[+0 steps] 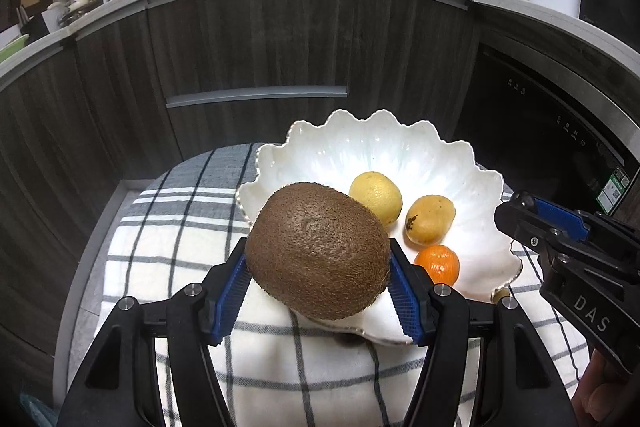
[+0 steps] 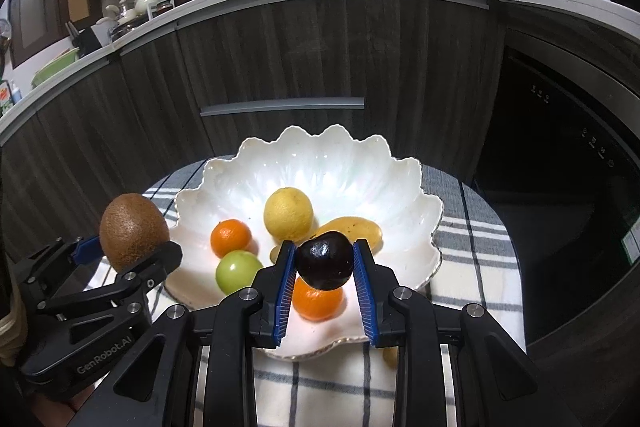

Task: Organize fruits
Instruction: 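Carry the kiwi and plum over the white bowl and release both, then withdraw both open tools from the bowl, then move the left tool to the dark plum on the cloth while the right tool approaches the small brown fruit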

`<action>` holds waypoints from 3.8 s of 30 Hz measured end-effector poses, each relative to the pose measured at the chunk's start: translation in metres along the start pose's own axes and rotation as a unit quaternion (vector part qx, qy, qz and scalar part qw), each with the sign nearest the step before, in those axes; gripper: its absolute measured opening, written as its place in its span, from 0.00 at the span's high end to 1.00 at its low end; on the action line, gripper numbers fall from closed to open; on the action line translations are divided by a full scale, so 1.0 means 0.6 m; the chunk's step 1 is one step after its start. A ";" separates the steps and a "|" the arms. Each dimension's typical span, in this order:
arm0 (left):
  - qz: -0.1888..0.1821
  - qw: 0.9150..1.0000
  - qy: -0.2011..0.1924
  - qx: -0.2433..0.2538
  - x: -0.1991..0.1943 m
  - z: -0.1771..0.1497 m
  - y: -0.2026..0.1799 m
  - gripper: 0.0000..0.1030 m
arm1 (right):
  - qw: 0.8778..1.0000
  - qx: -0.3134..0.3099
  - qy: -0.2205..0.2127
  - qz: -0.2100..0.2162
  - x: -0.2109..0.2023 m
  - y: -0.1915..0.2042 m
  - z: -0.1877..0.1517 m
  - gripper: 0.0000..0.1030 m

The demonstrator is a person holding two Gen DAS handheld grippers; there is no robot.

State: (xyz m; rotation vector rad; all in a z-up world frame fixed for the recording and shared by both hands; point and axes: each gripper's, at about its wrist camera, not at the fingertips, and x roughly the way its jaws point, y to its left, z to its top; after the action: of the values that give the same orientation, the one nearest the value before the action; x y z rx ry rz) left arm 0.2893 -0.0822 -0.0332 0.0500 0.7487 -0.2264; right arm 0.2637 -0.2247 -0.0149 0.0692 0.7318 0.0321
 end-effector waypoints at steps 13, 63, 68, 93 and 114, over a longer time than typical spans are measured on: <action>-0.019 1.000 0.018 -0.003 0.053 0.015 -0.004 0.38 | 1.000 -0.009 0.010 -0.002 0.047 -0.015 0.018 0.71; 0.043 0.997 -0.070 -0.003 -0.143 -0.013 0.006 0.02 | 0.994 -0.017 -0.056 -0.090 -0.134 0.010 0.015 0.18; 0.057 0.996 -0.075 0.006 -0.165 -0.051 -0.004 0.02 | 0.994 -0.010 -0.048 -0.094 -0.146 -0.001 -0.018 0.18; 0.067 0.997 -0.042 -0.010 -0.109 -0.149 -0.033 0.02 | 0.995 0.019 0.025 -0.099 -0.087 -0.055 -0.136 0.18; 0.057 0.997 0.019 -0.038 0.017 -0.141 -0.013 0.10 | 0.992 0.011 0.091 -0.090 0.072 -0.072 -0.120 0.48</action>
State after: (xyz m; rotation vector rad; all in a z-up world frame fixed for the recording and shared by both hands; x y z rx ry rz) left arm 0.2386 -0.0809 -0.1018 0.0239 0.7885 -0.0879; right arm 0.2480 -0.2617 -0.1000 0.0210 0.9181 -0.1431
